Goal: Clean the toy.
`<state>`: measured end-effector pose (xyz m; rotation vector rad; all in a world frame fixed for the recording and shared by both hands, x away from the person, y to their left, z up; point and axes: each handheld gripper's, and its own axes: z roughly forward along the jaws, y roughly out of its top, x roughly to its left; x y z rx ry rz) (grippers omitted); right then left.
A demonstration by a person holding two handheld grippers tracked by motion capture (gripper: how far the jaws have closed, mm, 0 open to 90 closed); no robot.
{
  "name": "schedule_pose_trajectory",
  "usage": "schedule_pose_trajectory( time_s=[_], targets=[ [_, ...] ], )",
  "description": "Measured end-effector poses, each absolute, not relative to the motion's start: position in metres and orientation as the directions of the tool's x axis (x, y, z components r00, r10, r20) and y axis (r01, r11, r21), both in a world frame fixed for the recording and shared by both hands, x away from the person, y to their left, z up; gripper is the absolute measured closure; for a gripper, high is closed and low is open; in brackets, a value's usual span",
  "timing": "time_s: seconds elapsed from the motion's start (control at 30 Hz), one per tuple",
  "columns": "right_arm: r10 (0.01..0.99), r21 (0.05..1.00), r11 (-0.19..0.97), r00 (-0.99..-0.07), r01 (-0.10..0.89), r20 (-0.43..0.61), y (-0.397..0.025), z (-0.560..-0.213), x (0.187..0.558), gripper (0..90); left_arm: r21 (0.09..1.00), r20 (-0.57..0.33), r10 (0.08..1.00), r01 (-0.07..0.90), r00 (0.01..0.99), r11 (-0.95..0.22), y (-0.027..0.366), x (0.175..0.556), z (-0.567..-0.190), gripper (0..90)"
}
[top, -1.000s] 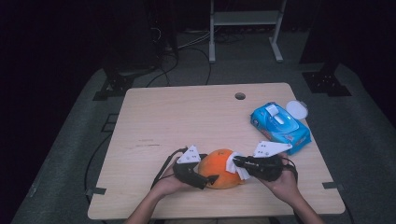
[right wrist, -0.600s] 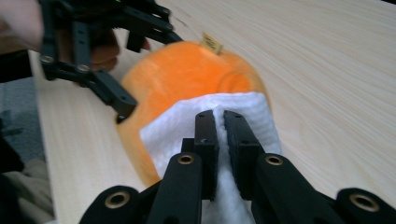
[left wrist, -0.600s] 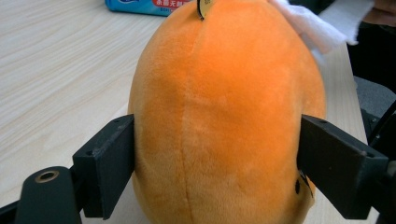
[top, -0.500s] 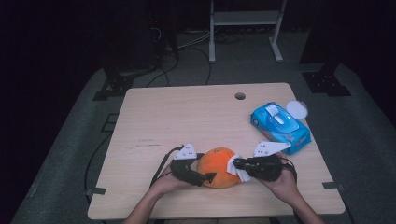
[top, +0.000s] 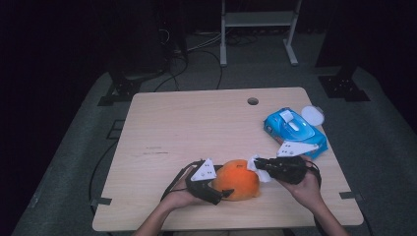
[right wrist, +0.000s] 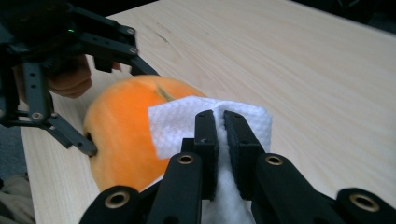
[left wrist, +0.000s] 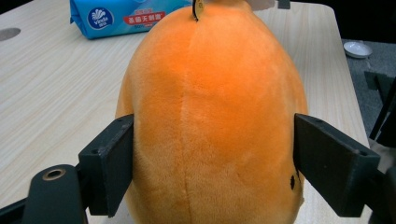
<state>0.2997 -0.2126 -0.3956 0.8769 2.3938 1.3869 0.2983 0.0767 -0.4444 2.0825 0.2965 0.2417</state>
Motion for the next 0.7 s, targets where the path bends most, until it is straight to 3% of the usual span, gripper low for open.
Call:
schedule_pose_trajectory(
  time_s=[0.23, 0.47, 0.53, 0.6, 0.7],
  targets=[
    [0.550, 0.846, 0.390, -0.829, 0.364, 0.103, -0.201, -0.393, 0.296, 83.4, 0.856, 0.074, 0.273, 0.080, 0.959, -0.510, 0.072, 0.294, -0.440, 15.6],
    [0.530, 0.835, 0.393, -0.837, 0.384, 0.136, -0.204, -0.397, 0.296, 83.5, 0.846, -0.109, 0.353, 0.273, 0.929, -0.458, 0.075, 0.307, -0.439, 6.2],
    [0.527, 0.836, 0.389, -0.838, 0.387, 0.142, -0.204, -0.397, 0.296, 83.5, 0.843, -0.099, 0.352, 0.267, 0.931, -0.467, 0.072, 0.305, -0.442, 11.8],
    [0.535, 0.835, 0.390, -0.834, 0.388, 0.138, -0.202, -0.396, 0.296, 83.5, 0.854, -0.037, 0.356, 0.214, 0.934, -0.473, 0.073, 0.302, -0.436, 25.5],
    [0.543, 0.850, 0.369, -0.830, 0.377, 0.132, -0.204, -0.390, 0.294, 83.6, 0.882, 0.120, 0.348, 0.061, 0.930, -0.466, 0.074, 0.296, -0.427, 34.9]
  ],
)
